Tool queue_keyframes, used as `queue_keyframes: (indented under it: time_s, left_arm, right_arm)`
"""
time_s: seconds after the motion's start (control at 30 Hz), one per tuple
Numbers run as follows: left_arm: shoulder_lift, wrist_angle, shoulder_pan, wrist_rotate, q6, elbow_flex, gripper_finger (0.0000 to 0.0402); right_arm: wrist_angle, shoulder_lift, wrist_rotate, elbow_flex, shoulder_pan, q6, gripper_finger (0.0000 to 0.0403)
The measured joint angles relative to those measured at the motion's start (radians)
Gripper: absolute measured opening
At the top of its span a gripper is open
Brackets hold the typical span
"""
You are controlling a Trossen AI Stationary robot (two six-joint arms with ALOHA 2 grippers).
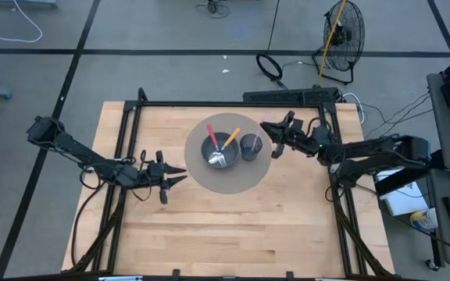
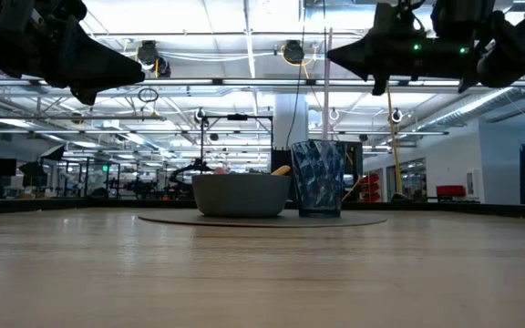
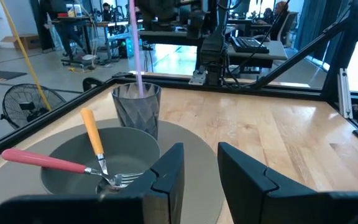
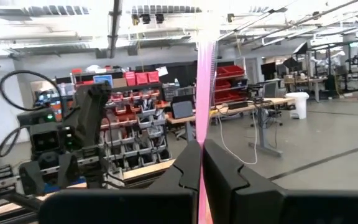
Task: Pick & Place Utensil
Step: Put the pink straw into the dark blue glass
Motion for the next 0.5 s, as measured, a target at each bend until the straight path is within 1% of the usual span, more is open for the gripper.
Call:
queue_keyframes:
  time_s: [0.2,0.5]
  left_arm:
    - [0.000,0.000,0.000,0.000,0.000,0.000,0.0104]
    - [0.000,-0.006,0.000,0.000,0.000,0.000,0.0104]
  right_arm:
    - [0.007,0.066,-0.002,0.000,-0.031,0.035,0.0002]
    - [0.039,0.129,-0.002,0.000,-0.034,0.035,0.0002]
